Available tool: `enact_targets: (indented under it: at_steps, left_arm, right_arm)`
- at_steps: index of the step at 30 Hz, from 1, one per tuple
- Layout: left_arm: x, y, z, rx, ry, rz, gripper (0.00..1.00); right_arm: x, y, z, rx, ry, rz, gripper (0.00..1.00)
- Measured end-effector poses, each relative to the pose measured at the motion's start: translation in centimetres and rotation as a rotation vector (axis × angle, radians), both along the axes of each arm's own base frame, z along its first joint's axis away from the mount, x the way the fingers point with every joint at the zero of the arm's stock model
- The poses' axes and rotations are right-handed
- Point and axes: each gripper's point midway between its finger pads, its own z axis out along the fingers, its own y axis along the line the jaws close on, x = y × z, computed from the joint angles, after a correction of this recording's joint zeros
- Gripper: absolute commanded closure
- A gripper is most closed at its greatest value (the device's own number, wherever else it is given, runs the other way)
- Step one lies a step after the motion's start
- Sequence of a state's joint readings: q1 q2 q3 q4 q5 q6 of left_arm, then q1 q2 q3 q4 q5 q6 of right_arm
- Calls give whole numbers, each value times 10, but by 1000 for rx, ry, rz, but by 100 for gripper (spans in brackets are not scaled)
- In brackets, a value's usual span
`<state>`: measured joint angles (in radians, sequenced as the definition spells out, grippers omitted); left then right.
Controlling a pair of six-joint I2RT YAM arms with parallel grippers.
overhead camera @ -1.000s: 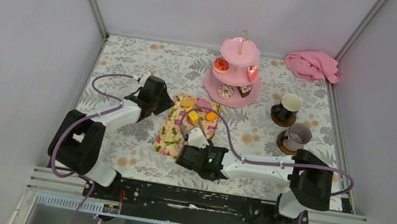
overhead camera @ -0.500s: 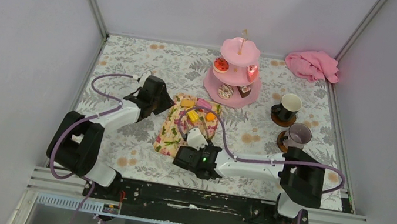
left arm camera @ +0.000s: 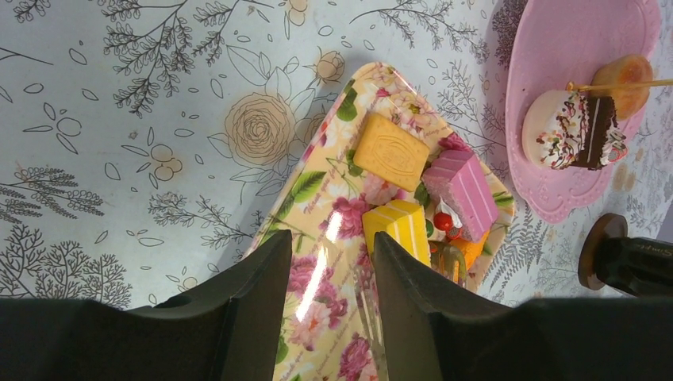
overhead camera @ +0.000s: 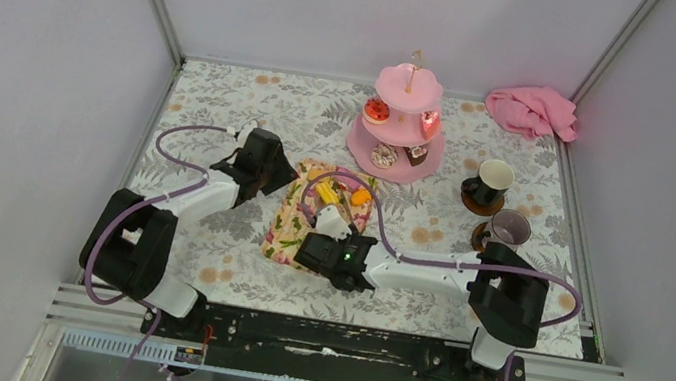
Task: Serve the afternoon tea
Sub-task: Pick up the desert from the tray.
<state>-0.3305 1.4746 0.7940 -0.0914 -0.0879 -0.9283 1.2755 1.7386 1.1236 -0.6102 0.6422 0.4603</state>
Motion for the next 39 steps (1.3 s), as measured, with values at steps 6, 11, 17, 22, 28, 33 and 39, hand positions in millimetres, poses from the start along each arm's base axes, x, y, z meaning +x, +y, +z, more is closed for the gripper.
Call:
enact_targets:
  at_steps: [6,11,17,22,28,33,39]
  left_arm:
    - [2,-1,2,-5,-10,-2,50]
    - [4,-2,4,-9,-20,-2,50]
    - [5,-2,5,-12,-28,-2,50]
    - [4,-2,3,-11,-24,-2,50]
    - [3,-2,9,-15,-39,-2,50]
    - [3,-2,13,-19,-49,-2,50]
    - [3,-2,15,-20,-54,-1,50]
  right_arm:
    - [15,4,2,7,-4,4,62]
    - [14,9,1,14,14,27,89]
    - [12,9,1,22,23,27,100]
    - [10,9,16,56,15,30,100]
    - [8,6,48,99,-19,37,100]
    - [6,6,61,124,-31,37,100]
    - [3,-1,73,129,-47,33,100]
